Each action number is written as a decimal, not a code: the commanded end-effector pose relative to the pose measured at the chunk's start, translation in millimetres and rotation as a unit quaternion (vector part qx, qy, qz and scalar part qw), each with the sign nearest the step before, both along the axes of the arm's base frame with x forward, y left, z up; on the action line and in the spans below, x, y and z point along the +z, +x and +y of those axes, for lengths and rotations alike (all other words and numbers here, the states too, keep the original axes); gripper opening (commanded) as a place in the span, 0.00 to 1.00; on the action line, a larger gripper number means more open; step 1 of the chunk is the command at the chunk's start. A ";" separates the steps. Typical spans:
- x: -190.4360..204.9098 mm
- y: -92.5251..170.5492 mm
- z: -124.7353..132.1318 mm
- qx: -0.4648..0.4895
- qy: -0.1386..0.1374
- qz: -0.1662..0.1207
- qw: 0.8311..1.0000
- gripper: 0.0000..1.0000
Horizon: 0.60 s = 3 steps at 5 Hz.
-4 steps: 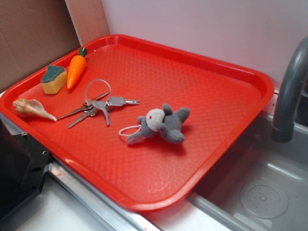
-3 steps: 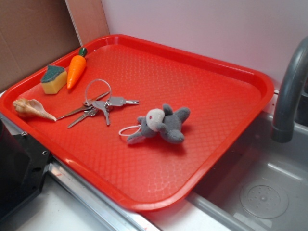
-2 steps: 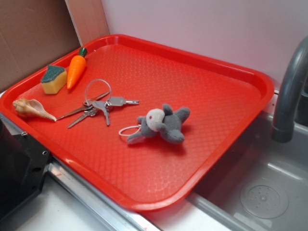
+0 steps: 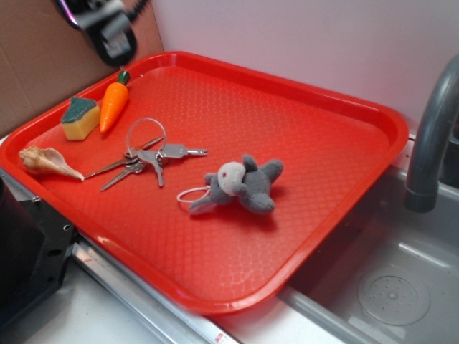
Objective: Grab the gray animal.
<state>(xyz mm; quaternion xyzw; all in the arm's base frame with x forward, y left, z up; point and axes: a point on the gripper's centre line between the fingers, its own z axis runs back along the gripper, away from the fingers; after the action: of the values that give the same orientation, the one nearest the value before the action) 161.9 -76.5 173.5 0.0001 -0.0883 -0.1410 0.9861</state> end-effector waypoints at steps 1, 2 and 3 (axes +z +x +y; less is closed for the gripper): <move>-52.6 22.8 -26.0 -0.122 -0.002 -0.018 0.992 1.00; -90.3 38.2 -43.8 -0.174 0.008 -0.001 0.985 1.00; -116.3 46.1 -49.7 -0.190 0.016 0.013 0.982 1.00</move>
<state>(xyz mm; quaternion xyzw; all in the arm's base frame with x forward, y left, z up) 205.8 -121.6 47.6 -0.0021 -0.0482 -0.3242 0.9447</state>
